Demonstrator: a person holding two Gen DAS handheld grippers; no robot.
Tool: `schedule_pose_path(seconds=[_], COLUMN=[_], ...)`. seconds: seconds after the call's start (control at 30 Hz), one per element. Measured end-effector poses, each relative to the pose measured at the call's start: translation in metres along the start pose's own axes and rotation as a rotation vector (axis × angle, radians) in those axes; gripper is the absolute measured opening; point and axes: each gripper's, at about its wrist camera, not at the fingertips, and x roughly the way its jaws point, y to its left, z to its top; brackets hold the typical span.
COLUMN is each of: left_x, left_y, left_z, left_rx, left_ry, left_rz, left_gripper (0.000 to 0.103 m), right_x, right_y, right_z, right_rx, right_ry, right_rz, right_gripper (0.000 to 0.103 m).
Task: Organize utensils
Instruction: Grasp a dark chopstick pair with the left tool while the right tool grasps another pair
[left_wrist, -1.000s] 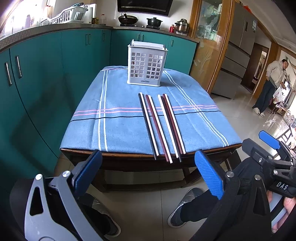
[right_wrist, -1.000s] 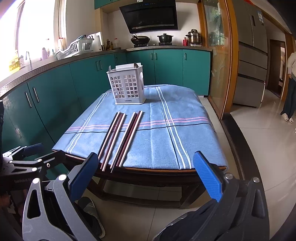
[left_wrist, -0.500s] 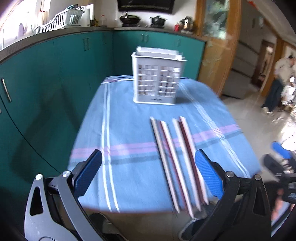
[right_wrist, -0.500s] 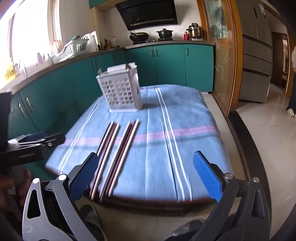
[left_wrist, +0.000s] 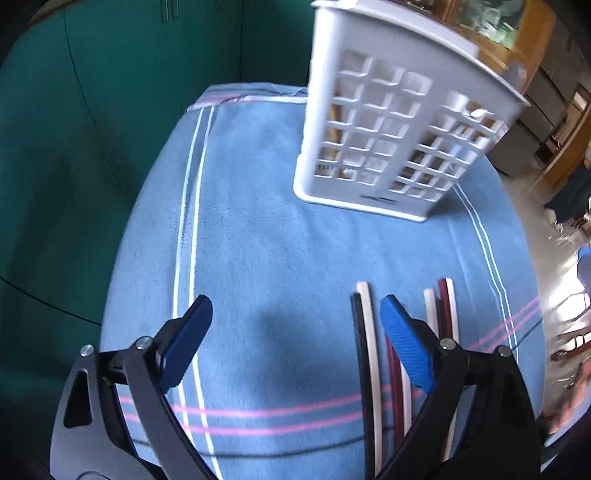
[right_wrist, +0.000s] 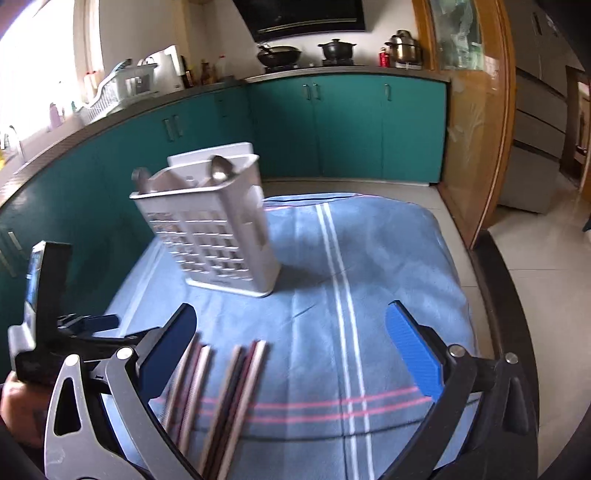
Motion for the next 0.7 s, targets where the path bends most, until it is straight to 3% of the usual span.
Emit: schedule_pose_path(seconds=[0.13,0.27,0.7], left_x=[0.026,0.032,0.027], left_y=[0.000,-0.003,-0.017], left_z=[0.006,0.007,-0.005], left_rx=[0.002,0.009,0.057], left_ry=[0.059,0.048,0.027], left_rz=[-0.010,0.016,0.067], left_gripper=[0.091,0.091,0.093], right_x=[0.020,0.039,0.052], right_y=[-0.005,-0.001,0.000], right_z=[-0.015,-0.018,-0.029], right_rx=[-0.014,-0.027,-0.047], right_ry=[0.043,0.111,0.134], right_rz=[-0.026,-0.006,-0.057], right_gripper=[0.100,0.100,0.100])
